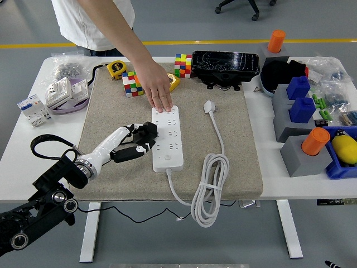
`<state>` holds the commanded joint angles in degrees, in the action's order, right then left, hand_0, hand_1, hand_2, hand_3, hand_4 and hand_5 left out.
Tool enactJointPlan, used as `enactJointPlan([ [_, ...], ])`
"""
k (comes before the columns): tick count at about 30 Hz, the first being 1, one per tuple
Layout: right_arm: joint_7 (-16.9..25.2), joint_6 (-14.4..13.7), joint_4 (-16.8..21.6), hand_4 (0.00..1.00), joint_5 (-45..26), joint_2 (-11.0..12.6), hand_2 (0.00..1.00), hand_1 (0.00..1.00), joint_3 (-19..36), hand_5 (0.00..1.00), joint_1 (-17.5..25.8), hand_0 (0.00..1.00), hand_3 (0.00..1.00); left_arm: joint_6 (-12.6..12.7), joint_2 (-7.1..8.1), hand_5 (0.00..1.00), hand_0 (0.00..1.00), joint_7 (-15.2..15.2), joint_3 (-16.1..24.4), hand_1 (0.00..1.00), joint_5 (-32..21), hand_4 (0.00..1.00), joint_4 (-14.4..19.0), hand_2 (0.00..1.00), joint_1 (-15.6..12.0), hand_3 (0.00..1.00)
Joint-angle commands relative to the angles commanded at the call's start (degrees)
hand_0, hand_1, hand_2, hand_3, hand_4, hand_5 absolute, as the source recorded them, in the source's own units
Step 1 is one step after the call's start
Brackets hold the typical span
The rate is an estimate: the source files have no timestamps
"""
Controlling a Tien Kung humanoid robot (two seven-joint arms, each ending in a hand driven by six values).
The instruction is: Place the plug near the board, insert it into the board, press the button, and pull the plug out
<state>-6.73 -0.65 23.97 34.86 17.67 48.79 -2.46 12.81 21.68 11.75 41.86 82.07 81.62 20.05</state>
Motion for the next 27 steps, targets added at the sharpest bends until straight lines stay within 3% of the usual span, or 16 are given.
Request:
enactJointPlan([
  [27,-0.2,0.2,0.0,0.93,0.1,-0.2,0.694,0.686,0.8,0.525,0.3,0.676,0.595,-1.1,-1.91,0.667,0.928,-0.1,-1.6,0.935,0.0,0.709,0.1,0.893,3.4,0.846],
])
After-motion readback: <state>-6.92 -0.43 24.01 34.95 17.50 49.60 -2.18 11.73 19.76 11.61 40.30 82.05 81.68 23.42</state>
